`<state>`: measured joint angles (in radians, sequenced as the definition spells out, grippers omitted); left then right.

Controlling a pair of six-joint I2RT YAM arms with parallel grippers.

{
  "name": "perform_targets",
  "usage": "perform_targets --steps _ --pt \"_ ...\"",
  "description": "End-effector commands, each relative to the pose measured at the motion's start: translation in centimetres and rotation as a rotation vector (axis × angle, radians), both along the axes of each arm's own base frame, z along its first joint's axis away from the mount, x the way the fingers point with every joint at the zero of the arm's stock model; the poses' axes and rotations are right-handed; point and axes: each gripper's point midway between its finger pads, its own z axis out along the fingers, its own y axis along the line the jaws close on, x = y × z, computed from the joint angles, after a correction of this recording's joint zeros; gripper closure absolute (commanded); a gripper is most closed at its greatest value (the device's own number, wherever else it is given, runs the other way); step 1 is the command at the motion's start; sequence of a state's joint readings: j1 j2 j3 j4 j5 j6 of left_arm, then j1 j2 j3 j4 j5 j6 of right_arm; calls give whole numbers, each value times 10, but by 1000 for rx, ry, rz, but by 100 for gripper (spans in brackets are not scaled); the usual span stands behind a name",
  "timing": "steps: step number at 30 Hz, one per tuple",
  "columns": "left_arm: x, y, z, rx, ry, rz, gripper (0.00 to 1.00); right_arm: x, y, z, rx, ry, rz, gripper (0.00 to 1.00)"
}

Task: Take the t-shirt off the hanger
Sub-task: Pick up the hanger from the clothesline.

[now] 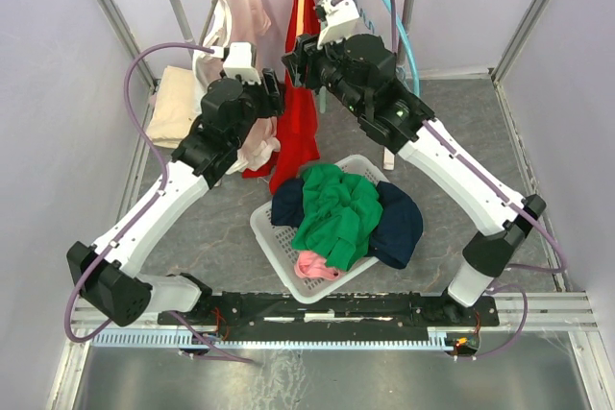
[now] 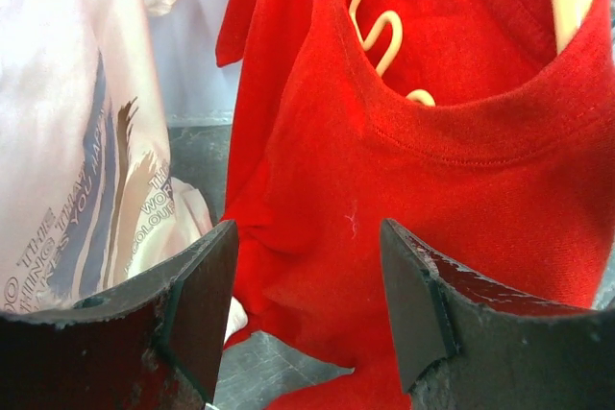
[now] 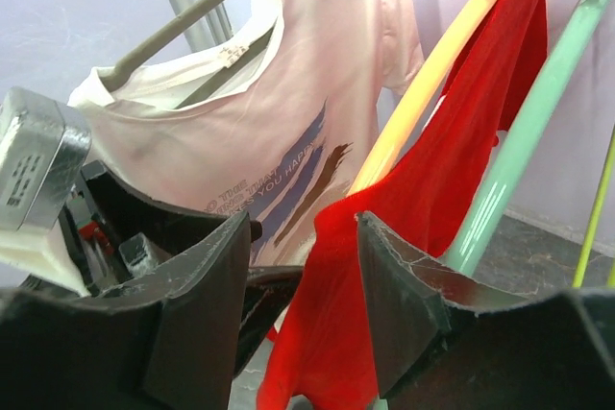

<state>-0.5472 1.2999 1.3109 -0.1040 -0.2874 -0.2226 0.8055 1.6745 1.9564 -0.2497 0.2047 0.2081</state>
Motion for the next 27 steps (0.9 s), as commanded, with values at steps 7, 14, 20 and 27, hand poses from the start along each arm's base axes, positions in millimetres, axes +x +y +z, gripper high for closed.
perform_targets --steps 7,14,20,27 --pt "5 -10 6 -61 -22 -29 33 17 -3 13 22 -4 -106 46" --pt "8 -16 1 -61 -11 -46 33 23 -9 13 26 -3 -161 45" --pt "10 -19 -2 -64 -5 -54 33 32 -17 14 15 -22 -229 45" --pt "9 -28 -2 -88 -3 -96 33 47 -11 11 -16 -19 -266 45"
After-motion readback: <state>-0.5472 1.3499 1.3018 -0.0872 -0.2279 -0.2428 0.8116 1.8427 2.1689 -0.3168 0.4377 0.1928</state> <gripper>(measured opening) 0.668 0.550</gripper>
